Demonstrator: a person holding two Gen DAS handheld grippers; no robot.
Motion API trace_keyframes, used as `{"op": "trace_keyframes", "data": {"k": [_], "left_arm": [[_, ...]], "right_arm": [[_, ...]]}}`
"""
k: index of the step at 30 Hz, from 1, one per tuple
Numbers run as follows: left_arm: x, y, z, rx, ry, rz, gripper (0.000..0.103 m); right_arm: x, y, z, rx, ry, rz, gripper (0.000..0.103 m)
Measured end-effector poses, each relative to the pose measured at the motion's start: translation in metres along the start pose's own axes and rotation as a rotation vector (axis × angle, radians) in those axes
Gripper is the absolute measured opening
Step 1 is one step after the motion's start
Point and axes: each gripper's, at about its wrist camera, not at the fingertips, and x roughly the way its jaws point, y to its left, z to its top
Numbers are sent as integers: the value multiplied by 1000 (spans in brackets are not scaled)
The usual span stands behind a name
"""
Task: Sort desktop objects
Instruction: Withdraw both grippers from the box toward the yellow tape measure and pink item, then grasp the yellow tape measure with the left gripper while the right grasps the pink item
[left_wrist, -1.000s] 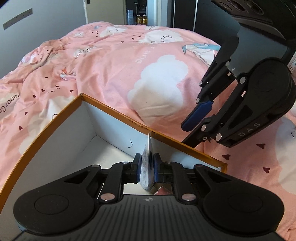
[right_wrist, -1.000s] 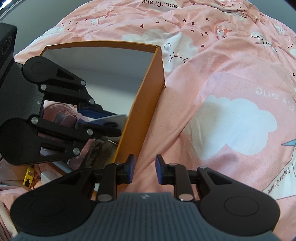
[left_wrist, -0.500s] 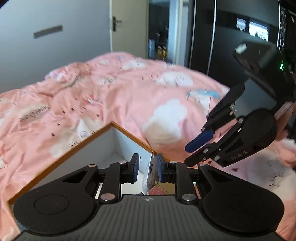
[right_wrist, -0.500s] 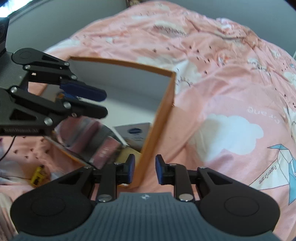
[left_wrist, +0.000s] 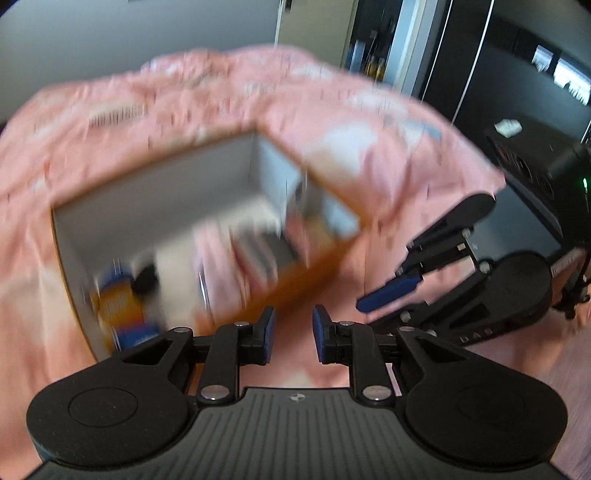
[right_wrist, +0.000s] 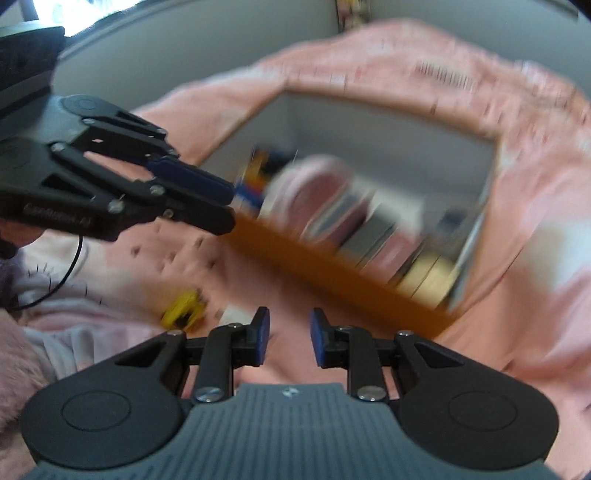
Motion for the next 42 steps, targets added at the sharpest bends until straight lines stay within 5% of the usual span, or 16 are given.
{"op": "trace_keyframes", "data": {"k": [6, 16, 22, 28, 32, 42], "left_arm": [[15, -15, -49, -7, 143, -29, 23], [32, -32, -84, -35, 385, -158, 21], [27, -28, -90, -59, 387, -180, 21], [0, -11, -75, -89, 297, -98, 24], [-11, -2, -66, -82, 245, 35, 50], [20, 8, -78, -136, 279, 179, 53]], "right_arm": [[44, 22, -27, 47, 127, 35, 26], [51, 41, -56, 69, 226, 88, 29], [53, 44, -60, 43, 245, 96, 30], [51, 33, -43, 80, 179, 99, 32], [61, 33, -32, 39, 170, 81, 35], [88, 34, -18, 109, 132, 57, 38]]}}
